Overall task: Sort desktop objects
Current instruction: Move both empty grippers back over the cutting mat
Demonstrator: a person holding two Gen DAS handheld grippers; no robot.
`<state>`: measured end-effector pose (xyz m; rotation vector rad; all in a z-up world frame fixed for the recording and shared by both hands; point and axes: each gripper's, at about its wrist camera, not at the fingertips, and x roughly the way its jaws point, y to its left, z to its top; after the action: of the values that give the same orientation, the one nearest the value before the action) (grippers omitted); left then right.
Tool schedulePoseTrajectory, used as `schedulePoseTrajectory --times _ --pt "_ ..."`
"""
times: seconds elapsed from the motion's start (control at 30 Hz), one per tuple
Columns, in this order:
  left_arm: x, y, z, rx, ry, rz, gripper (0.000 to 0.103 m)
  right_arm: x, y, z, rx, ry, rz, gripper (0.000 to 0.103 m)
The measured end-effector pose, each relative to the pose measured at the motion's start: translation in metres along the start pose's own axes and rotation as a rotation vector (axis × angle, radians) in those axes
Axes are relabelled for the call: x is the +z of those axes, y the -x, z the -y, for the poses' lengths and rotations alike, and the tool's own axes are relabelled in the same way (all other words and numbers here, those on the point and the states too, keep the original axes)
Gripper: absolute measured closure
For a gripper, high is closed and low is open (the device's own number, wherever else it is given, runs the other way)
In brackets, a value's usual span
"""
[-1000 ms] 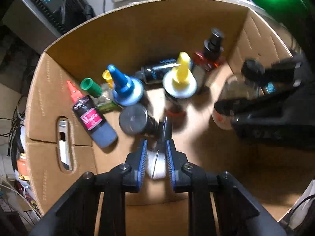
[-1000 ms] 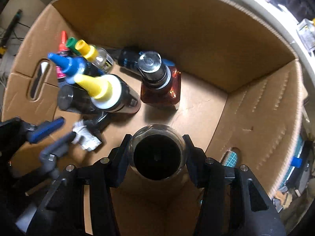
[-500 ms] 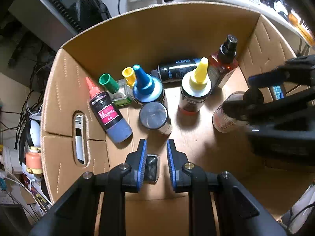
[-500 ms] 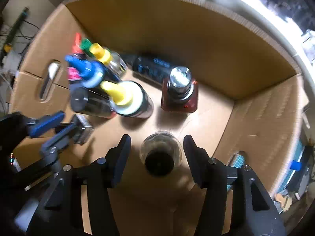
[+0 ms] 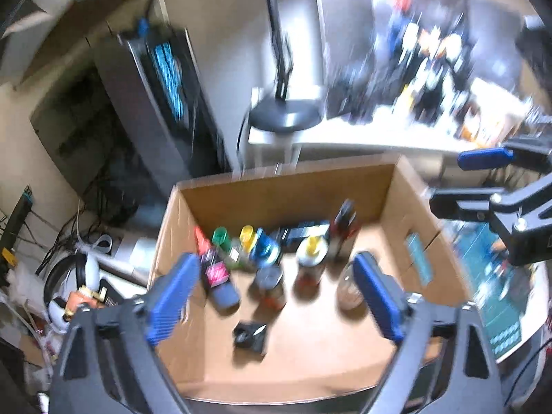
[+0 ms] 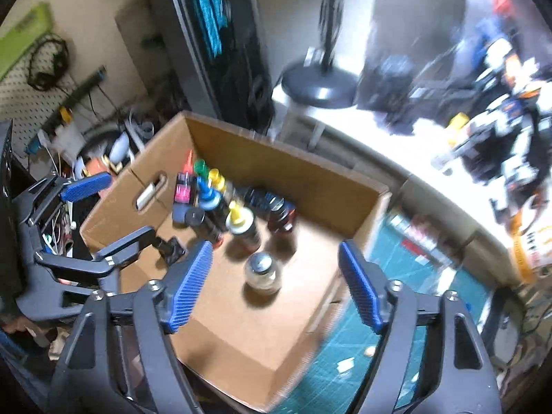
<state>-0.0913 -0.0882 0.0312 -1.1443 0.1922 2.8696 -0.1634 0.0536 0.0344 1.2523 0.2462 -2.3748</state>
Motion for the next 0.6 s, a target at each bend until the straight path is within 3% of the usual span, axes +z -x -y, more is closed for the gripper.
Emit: schedulePoseTrajectory --times 0.1,0.27,0.4,0.6 --pt "-0.004 0.033 0.012 0.008 0.014 0.147 0.0 -0.016 0.029 0.006 -0.063 0.009 0.108 0.015" --pt "-0.028 0.063 0.039 -0.05 0.038 0.299 0.0 -0.068 0.086 0.048 -0.12 -0.038 0.217 0.009" --pt "-0.054 0.071 0.072 -0.141 0.06 0.356 0.0 -0.12 0.122 0.082 -0.22 -0.055 0.264 0.009" --pt "-0.095 0.063 0.136 -0.284 0.008 0.364 0.0 -0.209 0.146 0.143 -0.311 -0.179 0.227 0.008"
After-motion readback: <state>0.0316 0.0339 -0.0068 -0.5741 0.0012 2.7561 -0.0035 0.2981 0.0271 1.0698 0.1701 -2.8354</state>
